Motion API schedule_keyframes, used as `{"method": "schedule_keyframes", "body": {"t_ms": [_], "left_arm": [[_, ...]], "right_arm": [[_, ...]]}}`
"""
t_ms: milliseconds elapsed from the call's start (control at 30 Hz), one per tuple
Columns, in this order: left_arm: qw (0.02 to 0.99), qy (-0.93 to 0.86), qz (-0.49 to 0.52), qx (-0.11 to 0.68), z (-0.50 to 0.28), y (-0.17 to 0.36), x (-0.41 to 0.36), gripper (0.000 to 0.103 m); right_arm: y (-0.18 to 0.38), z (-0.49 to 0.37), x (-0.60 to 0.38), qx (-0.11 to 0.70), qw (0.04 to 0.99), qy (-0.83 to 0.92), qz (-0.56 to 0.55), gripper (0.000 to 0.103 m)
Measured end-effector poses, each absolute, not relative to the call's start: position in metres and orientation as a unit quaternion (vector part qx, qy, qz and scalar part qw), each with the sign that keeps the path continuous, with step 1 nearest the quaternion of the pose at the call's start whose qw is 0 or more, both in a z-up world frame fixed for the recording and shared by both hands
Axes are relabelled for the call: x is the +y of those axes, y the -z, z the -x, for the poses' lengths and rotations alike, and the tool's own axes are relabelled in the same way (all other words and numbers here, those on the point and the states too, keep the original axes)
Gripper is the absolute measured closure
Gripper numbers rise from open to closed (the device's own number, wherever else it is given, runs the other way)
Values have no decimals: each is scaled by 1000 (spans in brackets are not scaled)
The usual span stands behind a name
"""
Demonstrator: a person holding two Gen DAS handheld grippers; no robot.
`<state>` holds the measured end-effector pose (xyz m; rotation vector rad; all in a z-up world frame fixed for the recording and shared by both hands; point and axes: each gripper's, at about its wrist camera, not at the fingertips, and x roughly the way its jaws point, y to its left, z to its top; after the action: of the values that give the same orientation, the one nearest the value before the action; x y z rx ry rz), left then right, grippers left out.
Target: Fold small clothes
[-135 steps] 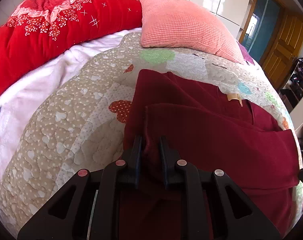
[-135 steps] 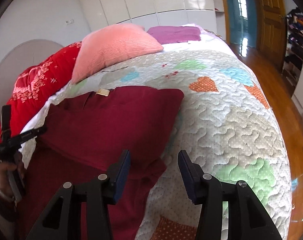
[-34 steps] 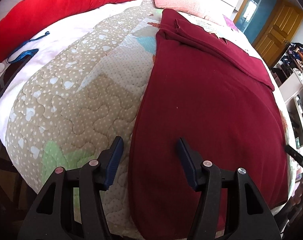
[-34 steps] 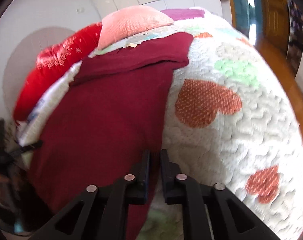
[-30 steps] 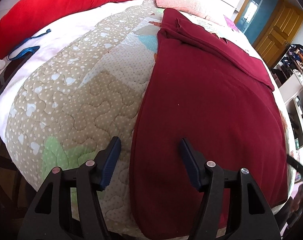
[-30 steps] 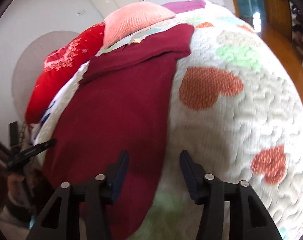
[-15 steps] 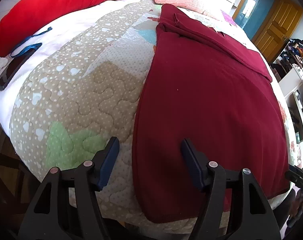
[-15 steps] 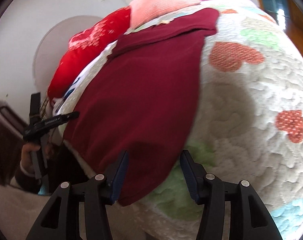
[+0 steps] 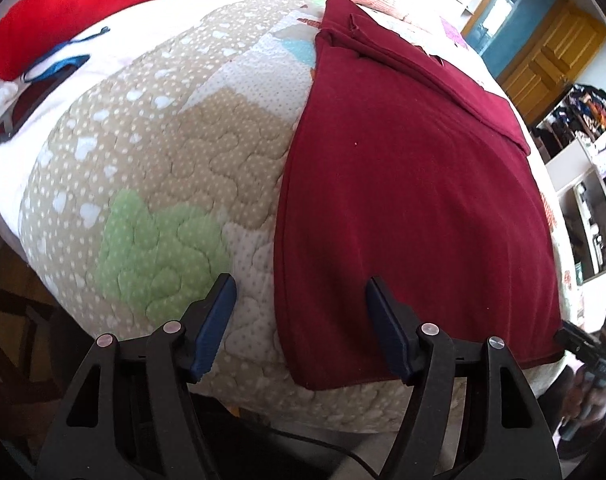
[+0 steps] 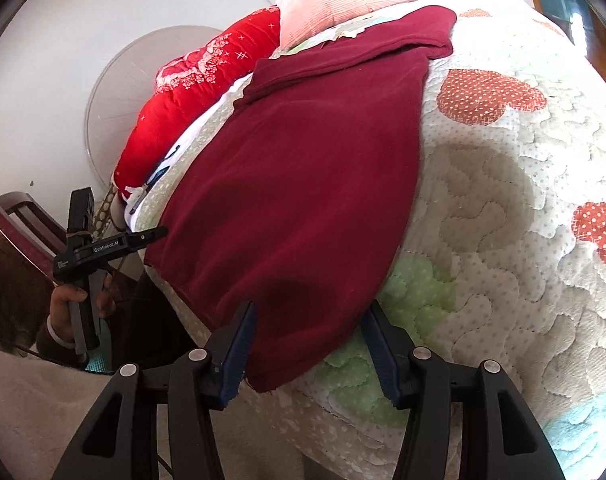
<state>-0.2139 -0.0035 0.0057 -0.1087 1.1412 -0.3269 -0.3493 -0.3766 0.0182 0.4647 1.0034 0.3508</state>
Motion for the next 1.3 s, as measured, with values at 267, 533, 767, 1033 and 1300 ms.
{"method": "schedule_keyframes", "body": {"t_ms": [267, 533, 767, 1033, 1300], "left_arm": [[822, 163, 15, 545, 220, -1, -19, 20], [826, 177, -17, 535, 220, -5, -26, 46], [819, 204, -16, 536, 219, -10, -30, 80], [809, 250, 51, 529, 191, -37, -30, 90], [848, 260, 81, 454, 116, -84, -54, 95]], "right_arm": [[-12, 348, -378, 452, 835, -191, -250, 42], [-7, 345, -376, 423, 833, -207, -290, 42], [-7, 340, -361, 436, 825, -235, -272, 64], [-22, 322, -365, 405, 835, -241, -285, 92], [-85, 258, -399, 301, 880, -236, -283, 92]]}}
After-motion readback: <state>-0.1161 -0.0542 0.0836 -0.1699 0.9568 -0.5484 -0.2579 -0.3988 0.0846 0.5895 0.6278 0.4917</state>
